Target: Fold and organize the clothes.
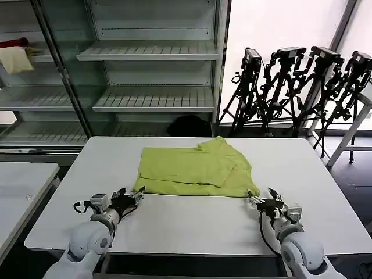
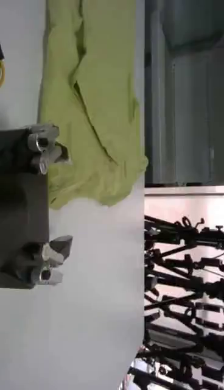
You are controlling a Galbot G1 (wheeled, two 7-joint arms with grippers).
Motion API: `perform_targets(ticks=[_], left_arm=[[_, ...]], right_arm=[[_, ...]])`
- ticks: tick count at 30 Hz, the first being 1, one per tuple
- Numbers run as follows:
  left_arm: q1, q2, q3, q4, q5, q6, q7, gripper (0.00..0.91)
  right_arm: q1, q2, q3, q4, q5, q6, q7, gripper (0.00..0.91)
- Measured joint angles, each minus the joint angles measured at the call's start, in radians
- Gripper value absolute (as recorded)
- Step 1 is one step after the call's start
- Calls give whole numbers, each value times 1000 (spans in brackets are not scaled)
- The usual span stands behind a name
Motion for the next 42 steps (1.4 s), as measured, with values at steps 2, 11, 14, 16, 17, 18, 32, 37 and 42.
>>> perform_targets(ticks=[2, 11, 14, 16, 17, 18, 32, 37, 42], left_arm=[[-1, -1, 2, 4, 0, -2, 0, 282], [1, -1, 1, 11, 0, -5, 0, 20], [2, -1, 1, 12, 0, -8, 3, 20], [2, -1, 1, 15, 1, -10, 5, 20], [2, -1, 1, 17, 1, -12, 7, 20], [2, -1, 1, 18, 1, -14, 9, 20], [-2, 6, 4, 5, 3, -39, 28, 10], [5, 17, -3, -11, 1, -38, 24, 10], [21, 31, -14, -41, 4, -23, 9, 10]], right_arm=[[0, 2, -4, -8, -1, 2, -2, 413], [0, 4, -18, -16, -17, 9, -20, 101], [2, 6, -20, -16, -23, 9, -22, 50], [2, 6, -20, -16, -24, 10, -23, 30], [2, 6, -20, -16, -25, 10, -23, 30], [1, 5, -20, -16, -25, 10, -24, 20], [-2, 1, -16, -5, -29, 9, -17, 0], [-17, -15, -3, 22, -22, 0, -8, 0], [-43, -41, 13, 68, -7, -11, 1, 0]])
